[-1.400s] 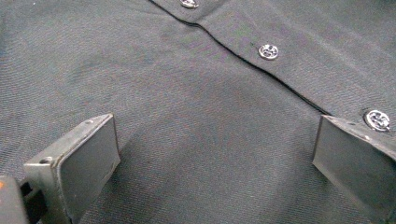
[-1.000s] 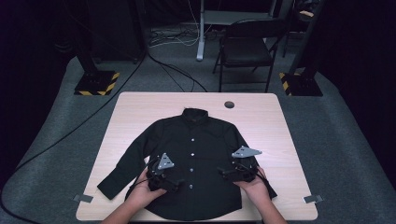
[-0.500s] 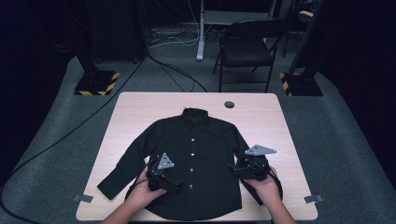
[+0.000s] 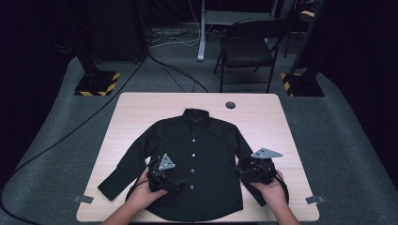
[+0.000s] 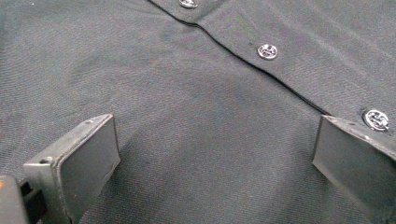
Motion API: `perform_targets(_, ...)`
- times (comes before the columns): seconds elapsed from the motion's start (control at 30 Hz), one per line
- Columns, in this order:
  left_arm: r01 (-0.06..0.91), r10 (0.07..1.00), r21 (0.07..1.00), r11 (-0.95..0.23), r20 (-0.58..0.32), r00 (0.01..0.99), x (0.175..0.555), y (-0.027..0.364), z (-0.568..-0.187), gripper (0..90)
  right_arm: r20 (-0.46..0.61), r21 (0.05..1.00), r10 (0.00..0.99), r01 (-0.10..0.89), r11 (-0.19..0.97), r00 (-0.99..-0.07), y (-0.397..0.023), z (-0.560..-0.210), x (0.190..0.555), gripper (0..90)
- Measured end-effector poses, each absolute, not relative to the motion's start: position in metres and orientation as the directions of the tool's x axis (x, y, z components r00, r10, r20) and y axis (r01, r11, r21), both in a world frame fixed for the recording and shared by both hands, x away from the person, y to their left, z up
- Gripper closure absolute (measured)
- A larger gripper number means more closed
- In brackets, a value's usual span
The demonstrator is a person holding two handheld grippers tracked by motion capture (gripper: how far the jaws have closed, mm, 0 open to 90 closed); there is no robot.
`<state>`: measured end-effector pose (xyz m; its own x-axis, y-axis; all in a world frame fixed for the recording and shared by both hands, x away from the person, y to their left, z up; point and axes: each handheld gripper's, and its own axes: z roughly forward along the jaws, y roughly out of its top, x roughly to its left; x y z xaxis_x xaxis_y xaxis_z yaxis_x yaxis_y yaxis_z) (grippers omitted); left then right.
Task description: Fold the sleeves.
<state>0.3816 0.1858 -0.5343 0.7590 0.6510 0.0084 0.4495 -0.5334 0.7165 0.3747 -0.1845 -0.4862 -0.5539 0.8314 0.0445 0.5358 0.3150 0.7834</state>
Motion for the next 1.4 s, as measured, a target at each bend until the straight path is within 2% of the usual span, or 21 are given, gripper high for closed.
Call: perform_targets(1.4,0.450,0.651,0.717,-0.533,0.008,0.759,0.382,0.186,-0.534,0.3,0.021,0.765,0.892,0.581,0.277,-0.452,-0.240,-0.492,0.359,13.2)
